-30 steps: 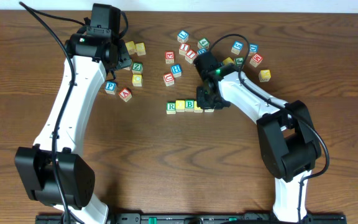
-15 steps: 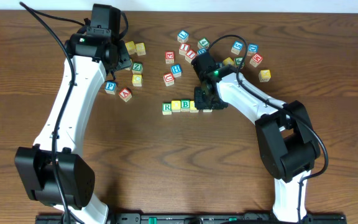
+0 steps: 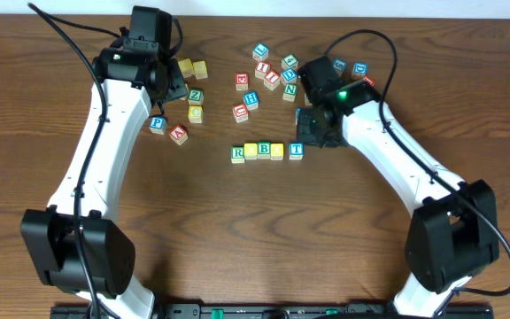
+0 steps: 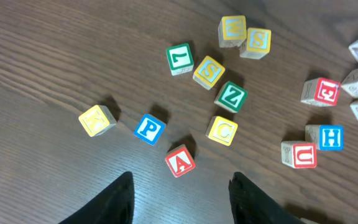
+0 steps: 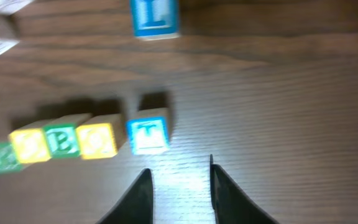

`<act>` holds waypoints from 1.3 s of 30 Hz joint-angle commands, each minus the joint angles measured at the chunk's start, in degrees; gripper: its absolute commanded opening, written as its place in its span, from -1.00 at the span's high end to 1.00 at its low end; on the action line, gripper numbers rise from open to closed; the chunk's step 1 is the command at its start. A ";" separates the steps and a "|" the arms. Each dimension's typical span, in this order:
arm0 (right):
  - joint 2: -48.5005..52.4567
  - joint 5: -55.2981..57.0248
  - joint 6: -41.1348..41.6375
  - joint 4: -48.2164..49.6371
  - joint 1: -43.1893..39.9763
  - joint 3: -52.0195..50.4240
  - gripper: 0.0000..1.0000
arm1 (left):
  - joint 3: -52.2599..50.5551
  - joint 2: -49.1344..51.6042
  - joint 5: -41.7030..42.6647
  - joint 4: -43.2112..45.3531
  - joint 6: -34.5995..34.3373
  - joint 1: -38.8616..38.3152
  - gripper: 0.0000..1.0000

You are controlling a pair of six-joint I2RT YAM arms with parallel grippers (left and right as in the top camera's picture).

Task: Spell out ROBOT
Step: 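Place the blue T block at the right end of the row, then push both row ends inward with both grippers to close gaps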

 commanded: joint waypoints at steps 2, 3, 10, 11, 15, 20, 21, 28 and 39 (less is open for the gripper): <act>2.91 1.60 1.81 0.66 -1.79 -3.10 0.70 | -3.28 0.63 4.55 0.79 -0.55 -1.31 0.84; 3.23 1.57 1.84 1.51 -1.90 -3.82 0.71 | -5.07 0.70 4.63 1.84 -0.55 -1.99 0.85; 3.52 -2.80 1.22 11.08 -2.82 -10.93 0.74 | -17.35 0.74 8.70 8.94 -4.26 -4.83 0.85; 3.52 -3.43 1.09 12.24 -2.82 -11.47 0.75 | -18.47 0.74 8.70 9.97 -4.44 -5.20 0.85; 3.58 -5.42 0.22 18.05 -2.78 -14.84 0.76 | -20.15 0.85 8.68 11.85 -4.42 -6.54 0.85; 3.65 -9.40 1.27 21.35 -2.71 -16.74 0.78 | -20.15 0.85 8.66 12.72 -4.42 -6.88 0.85; 3.65 -9.55 1.95 21.35 -2.54 -16.79 0.78 | -20.15 0.85 8.68 12.74 -4.42 -6.88 0.85; 3.72 -9.55 2.03 24.04 -0.35 -16.83 0.79 | -20.15 0.85 8.66 12.74 -4.42 -6.88 0.85; 5.18 -9.53 1.99 25.79 -0.02 -16.81 0.66 | -20.15 0.83 8.66 12.70 -3.91 -6.88 0.85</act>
